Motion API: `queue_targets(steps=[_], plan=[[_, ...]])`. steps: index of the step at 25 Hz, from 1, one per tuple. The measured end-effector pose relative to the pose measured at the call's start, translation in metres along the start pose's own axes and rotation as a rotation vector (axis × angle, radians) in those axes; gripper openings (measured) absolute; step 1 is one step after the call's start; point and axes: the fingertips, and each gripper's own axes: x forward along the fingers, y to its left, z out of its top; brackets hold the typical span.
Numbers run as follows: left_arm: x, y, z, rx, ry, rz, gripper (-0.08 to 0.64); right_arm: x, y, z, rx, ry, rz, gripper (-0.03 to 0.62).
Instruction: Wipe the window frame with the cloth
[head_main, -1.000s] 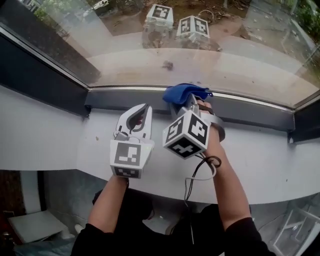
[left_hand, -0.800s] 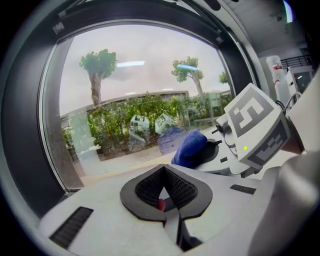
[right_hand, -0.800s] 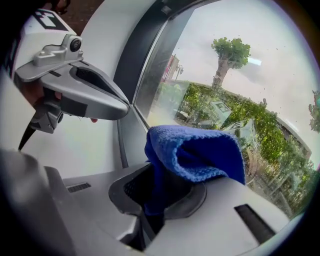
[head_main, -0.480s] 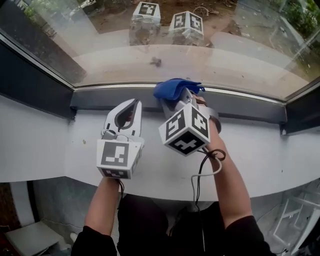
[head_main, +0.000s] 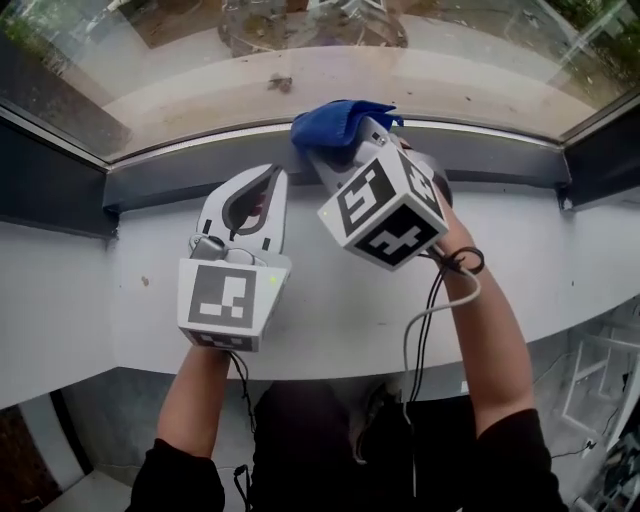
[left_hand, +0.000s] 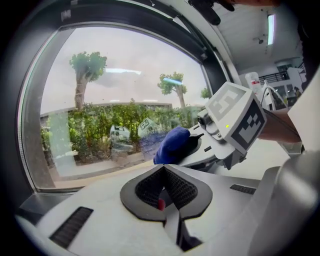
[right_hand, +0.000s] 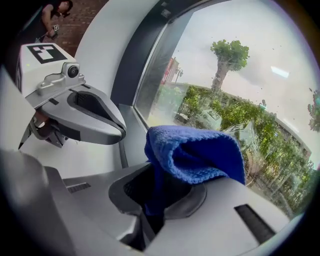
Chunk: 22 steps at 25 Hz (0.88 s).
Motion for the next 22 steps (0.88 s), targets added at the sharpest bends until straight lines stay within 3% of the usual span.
queue_targets(steps=[7, 11, 22], plan=[[-0.003, -0.006, -0.004, -0.032, -0.005, 0.002, 0.005, 0.001, -0.001, 0.005, -0.041, -0.001, -0.075, 0.038], [-0.006, -0.023, -0.008, -0.021, 0.027, -0.006, 0.005, -0.001, 0.001, -0.001, -0.105, 0.029, -0.052, 0.038], [-0.014, -0.035, 0.024, -0.038, 0.004, 0.132, 0.005, -0.008, -0.001, -0.011, -0.172, -0.007, -0.018, 0.038]])
